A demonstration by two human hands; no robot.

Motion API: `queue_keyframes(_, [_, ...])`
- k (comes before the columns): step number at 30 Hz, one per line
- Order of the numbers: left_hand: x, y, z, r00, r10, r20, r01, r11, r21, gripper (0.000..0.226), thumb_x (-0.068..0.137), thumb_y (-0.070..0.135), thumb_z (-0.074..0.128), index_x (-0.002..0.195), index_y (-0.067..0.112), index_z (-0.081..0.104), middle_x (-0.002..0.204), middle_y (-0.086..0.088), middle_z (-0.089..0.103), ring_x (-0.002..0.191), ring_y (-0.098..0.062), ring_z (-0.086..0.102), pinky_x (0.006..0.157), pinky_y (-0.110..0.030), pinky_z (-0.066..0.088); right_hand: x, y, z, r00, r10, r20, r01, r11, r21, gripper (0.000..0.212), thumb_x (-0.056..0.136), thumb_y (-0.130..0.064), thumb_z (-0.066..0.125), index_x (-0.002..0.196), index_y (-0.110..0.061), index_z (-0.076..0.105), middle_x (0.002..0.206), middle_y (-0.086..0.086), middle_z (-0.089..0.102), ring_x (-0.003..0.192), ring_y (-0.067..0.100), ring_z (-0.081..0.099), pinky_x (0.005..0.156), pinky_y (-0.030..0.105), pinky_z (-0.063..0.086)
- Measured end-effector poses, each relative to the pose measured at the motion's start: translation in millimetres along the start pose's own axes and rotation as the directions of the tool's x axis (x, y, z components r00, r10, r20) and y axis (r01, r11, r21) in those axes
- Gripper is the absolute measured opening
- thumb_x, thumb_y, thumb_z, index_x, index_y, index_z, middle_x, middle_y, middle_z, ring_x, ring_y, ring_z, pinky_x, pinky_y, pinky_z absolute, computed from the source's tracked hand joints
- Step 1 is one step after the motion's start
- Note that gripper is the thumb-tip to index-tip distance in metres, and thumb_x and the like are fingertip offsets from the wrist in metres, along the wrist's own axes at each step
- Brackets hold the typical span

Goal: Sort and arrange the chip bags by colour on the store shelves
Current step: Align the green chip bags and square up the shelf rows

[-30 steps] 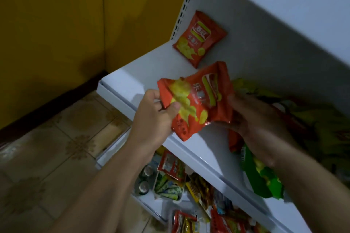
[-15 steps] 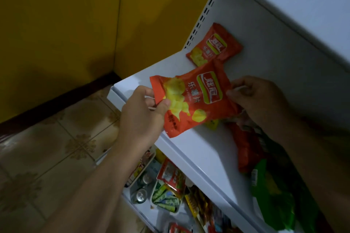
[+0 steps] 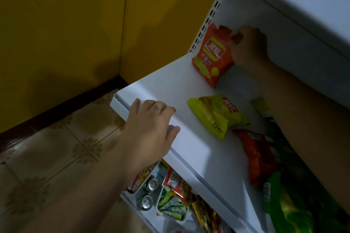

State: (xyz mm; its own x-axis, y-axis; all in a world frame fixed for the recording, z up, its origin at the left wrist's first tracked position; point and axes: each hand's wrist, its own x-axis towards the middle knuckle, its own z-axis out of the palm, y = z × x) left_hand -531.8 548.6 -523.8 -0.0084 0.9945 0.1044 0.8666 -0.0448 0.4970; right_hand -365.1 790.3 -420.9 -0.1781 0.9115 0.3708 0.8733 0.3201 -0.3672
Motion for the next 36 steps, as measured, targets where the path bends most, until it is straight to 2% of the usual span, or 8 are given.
queue_keyframes(6, [-2,-5,13,1.0,0.011,-0.016,-0.01,0.998,0.068,0.044,0.087,0.041,0.048,0.117,0.013,0.063,0.124,-0.01,0.06,0.121,-0.032,0.051,0.108,-0.061,0.029,-14,-5,14,0.998,0.049,-0.046,-0.051,0.997,-0.049,0.029,0.091,-0.017,0.052,0.118,-0.013,0.061,0.121,0.012,0.062,0.113,0.029,0.057,0.092,0.034,0.045])
queue_keyframes(10, [2,0,12,1.0,-0.001,-0.01,0.002,0.995,0.095,0.038,0.092,0.04,0.047,0.12,0.017,0.057,0.126,-0.007,0.055,0.119,-0.031,0.047,0.11,-0.059,0.025,-23,-11,15,0.998,0.026,-0.056,-0.033,0.992,-0.125,0.038,0.093,-0.01,0.051,0.13,-0.014,0.056,0.135,0.016,0.051,0.125,0.033,0.047,0.104,0.038,0.04])
queue_keyframes(16, [9,11,10,0.998,-0.057,0.012,0.054,0.979,0.196,0.037,0.095,0.041,0.039,0.127,0.024,0.045,0.122,-0.003,0.048,0.111,-0.027,0.042,0.106,-0.054,0.028,-41,-14,-1,0.999,0.028,0.035,-0.017,0.96,-0.28,0.054,0.097,-0.026,0.05,0.147,-0.009,0.036,0.15,0.021,0.032,0.138,0.035,0.031,0.112,0.039,0.026])
queue_keyframes(20, [10,17,9,0.993,-0.112,0.022,0.106,0.978,0.181,0.04,0.095,0.044,0.039,0.129,0.024,0.047,0.131,-0.004,0.048,0.119,-0.027,0.042,0.11,-0.057,0.024,-69,-8,-26,0.997,0.021,0.073,-0.003,0.972,-0.236,0.059,0.096,-0.034,0.05,0.144,-0.003,0.038,0.15,0.023,0.034,0.139,0.033,0.03,0.112,0.036,0.023])
queue_keyframes(23, [7,25,10,0.989,-0.143,0.048,0.131,0.972,0.193,0.046,0.095,0.049,0.04,0.133,0.022,0.042,0.139,-0.007,0.041,0.131,-0.028,0.036,0.113,-0.061,0.016,-103,9,-50,0.985,0.015,0.174,0.03,0.966,-0.258,0.068,0.084,-0.044,0.053,0.137,-0.001,0.047,0.14,0.025,0.046,0.131,0.036,0.041,0.108,0.039,0.032])
queue_keyframes(27, [2,31,14,0.987,-0.155,0.046,0.14,0.963,0.231,0.051,0.094,0.05,0.042,0.133,0.018,0.039,0.142,-0.011,0.038,0.136,-0.03,0.031,0.112,-0.065,0.014,-162,37,-78,0.932,0.084,0.353,0.017,0.962,-0.272,0.042,0.084,-0.019,0.067,0.124,-0.011,0.061,0.123,0.016,0.061,0.113,0.035,0.057,0.097,0.041,0.044])
queue_keyframes(32, [-6,48,20,0.973,-0.206,0.102,0.176,0.953,0.248,0.068,0.093,0.059,0.039,0.142,0.013,0.034,0.155,-0.015,0.024,0.146,-0.035,0.011,0.114,-0.063,0.005,-208,54,-94,0.862,0.275,0.426,-0.044,0.877,-0.478,0.048,0.074,-0.059,0.066,0.098,-0.018,0.068,0.098,0.009,0.069,0.09,0.028,0.063,0.075,0.034,0.048])
queue_keyframes(36, [-22,79,26,0.985,-0.154,0.073,0.152,0.988,0.033,0.058,0.095,0.05,0.043,0.141,0.015,0.037,0.157,-0.014,0.018,0.147,-0.029,0.008,0.116,-0.057,-0.005,-221,58,-78,0.825,0.354,0.441,-0.047,0.82,-0.57,0.072,0.071,-0.072,0.061,0.118,-0.017,0.062,0.117,0.008,0.064,0.107,0.029,0.06,0.088,0.036,0.049])
